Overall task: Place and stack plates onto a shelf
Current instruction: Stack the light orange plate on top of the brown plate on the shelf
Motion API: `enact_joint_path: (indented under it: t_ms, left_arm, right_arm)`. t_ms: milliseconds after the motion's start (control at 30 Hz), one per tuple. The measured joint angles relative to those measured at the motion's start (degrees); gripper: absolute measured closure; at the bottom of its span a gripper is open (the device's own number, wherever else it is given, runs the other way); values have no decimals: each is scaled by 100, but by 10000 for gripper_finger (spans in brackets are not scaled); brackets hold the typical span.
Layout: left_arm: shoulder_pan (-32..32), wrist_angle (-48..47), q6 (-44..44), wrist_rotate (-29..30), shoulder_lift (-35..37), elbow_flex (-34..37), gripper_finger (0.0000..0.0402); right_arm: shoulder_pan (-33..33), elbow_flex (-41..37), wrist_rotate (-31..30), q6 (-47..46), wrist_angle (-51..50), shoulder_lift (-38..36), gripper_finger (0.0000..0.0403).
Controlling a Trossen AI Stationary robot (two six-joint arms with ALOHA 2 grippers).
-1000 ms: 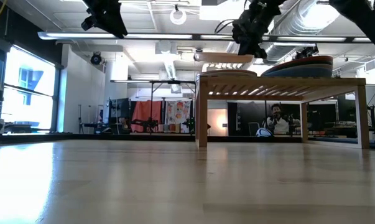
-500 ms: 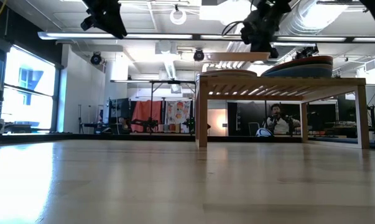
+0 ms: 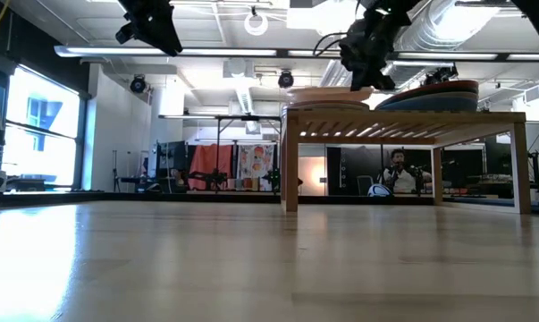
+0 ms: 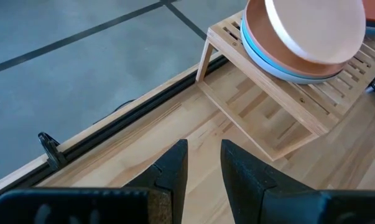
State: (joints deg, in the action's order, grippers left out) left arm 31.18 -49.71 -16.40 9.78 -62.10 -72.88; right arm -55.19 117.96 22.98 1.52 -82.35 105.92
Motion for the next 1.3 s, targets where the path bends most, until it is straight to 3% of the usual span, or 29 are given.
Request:
enact_joint_path:
  t_ms: [733, 1067, 1300]
  left_arm:
    - [0, -1, 2, 0, 0, 2, 319]
    - [0, 0, 5, 0, 0, 2, 319]
    - [0, 0, 11, 2, 0, 2, 319]
  right_arm:
    - [214, 1, -291, -111, 122, 170, 400]
    - [362, 1, -330, -131, 421, 170, 321]
    - [257, 3, -330, -159, 455, 170, 309]
